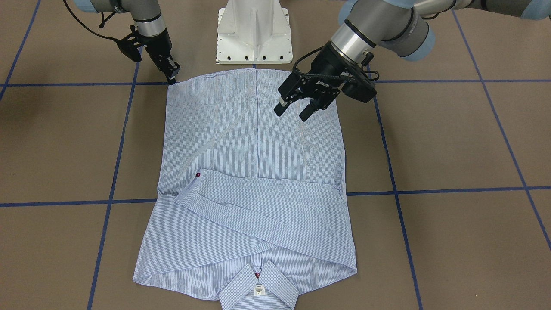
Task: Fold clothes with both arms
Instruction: 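Release the sleeve and withdraw the left gripper toward the hem corner, then grasp both hem corners nearest the robot with the left and right grippers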
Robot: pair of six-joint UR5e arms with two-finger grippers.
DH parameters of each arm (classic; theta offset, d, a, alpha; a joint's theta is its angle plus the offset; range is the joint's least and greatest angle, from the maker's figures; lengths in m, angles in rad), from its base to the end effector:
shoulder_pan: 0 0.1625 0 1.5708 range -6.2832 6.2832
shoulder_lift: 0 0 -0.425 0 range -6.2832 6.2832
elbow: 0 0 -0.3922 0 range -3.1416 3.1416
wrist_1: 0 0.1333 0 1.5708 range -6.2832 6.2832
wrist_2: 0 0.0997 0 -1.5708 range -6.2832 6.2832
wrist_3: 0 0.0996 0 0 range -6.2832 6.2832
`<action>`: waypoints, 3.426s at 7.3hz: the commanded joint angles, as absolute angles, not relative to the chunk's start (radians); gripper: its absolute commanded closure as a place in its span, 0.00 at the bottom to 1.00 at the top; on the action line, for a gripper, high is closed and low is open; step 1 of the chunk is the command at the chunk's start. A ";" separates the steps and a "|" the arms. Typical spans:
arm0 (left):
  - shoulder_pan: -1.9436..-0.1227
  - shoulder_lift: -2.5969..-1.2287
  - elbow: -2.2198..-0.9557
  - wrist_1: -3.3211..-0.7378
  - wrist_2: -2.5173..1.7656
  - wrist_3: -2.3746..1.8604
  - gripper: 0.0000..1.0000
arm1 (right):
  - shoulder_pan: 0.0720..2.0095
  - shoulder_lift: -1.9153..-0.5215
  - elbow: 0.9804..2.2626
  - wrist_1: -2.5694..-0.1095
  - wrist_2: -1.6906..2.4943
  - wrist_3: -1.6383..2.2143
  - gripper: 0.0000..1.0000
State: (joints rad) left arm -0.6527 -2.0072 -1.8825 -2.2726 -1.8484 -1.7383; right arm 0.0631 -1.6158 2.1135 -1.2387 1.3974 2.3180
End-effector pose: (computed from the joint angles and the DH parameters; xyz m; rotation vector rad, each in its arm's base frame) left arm 0.3918 -0.4330 0.1935 0.1267 1.4661 -0.4680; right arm -0.4548 -0.1795 0.3925 -0.1277 -0.8609 0.8323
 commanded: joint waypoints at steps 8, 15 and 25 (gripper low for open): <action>-0.211 -1.503 -2.085 -2.235 -1.649 -1.974 0.21 | 0.135 -1.634 2.191 -1.241 1.442 2.315 1.00; -0.160 -1.571 -1.988 -2.235 -1.637 -2.016 0.38 | 0.144 -1.643 2.191 -1.239 1.442 2.315 1.00; -0.167 -1.505 -2.196 -2.179 -1.649 -2.000 1.00 | 0.144 -1.646 2.274 -1.326 1.443 2.315 1.00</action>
